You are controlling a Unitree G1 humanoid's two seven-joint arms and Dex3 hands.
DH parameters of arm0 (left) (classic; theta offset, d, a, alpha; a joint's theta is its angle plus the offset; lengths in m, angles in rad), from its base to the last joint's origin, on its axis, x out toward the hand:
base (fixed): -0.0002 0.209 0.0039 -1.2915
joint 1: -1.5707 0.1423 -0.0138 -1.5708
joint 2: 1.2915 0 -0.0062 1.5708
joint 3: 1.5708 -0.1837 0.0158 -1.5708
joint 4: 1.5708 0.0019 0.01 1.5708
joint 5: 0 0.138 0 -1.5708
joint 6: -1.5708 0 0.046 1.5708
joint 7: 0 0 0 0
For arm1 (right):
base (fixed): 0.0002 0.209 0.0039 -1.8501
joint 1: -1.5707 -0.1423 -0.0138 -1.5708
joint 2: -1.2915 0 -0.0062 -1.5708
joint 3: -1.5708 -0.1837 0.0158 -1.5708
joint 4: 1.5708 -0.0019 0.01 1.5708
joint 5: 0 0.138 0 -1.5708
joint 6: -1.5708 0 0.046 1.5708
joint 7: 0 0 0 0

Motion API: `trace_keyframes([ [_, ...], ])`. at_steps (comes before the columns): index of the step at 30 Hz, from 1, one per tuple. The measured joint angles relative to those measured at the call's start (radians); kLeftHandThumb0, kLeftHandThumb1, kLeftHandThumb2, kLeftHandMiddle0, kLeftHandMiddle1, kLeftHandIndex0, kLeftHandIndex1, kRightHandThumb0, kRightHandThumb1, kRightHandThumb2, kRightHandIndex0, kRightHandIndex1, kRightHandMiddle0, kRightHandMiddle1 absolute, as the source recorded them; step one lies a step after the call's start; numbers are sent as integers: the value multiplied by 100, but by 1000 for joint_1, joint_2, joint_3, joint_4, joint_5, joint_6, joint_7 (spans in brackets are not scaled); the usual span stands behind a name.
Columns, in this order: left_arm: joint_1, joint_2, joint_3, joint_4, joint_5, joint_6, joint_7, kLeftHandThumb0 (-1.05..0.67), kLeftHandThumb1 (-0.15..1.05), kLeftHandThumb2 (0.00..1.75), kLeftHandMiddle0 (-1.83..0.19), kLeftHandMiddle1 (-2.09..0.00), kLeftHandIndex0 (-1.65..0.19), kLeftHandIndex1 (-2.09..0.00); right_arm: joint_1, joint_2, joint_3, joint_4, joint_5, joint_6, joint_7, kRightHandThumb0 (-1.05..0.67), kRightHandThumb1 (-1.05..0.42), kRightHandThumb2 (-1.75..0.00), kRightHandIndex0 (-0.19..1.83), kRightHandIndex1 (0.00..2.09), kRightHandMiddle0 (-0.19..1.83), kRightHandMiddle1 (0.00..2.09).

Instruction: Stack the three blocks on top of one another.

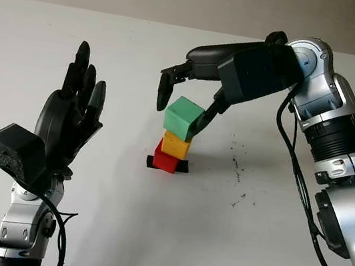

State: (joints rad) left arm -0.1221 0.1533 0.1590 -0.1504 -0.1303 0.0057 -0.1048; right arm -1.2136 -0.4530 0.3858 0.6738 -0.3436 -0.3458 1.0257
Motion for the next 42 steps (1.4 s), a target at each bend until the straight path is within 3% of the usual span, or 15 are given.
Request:
trace_keyframes([
  [7,0,0,0,0,0,-1,-1,-71,105,55,13,-5,14,-5,0,0,0,-8,1,-3,12,-68,-88,-5,-5,2,9,49],
  [17,0,1,0,0,2,0,1,-71,105,55,14,-5,15,-5,1,-31,-9,-23,53,-17,97,-86,-88,-6,-19,0,-14,18],
  [21,1,2,0,-1,3,-1,1,-71,105,55,13,-5,15,-5,28,-71,-82,-140,108,104,74,-91,-99,-9,-17,2,-12,16],
  [24,3,4,4,-1,2,0,-2,-71,105,55,14,-5,16,-5,111,-84,-195,-281,184,240,-25,-90,-104,-14,-15,4,-12,13],
  [26,3,5,6,0,1,-1,-3,-71,105,55,14,-5,15,-5,170,-86,-252,-338,233,304,-83,-92,-105,-29,-16,4,-14,11],
  [30,3,6,13,1,0,-1,-6,-71,105,56,14,-5,15,-5,339,-69,-378,-413,299,287,-284,-86,-105,-59,-18,4,-18,7],
  [33,3,12,15,1,-2,-1,-17,-71,105,57,14,-5,16,-5,465,-35,-439,-473,340,309,-410,-80,-105,-62,-19,1,-19,1],
  [42,2,16,19,2,-5,-1,-22,-71,105,57,15,-5,15,-5,781,87,-527,-722,507,659,-607,-79,-105,-74,-19,0,-19,0],
])
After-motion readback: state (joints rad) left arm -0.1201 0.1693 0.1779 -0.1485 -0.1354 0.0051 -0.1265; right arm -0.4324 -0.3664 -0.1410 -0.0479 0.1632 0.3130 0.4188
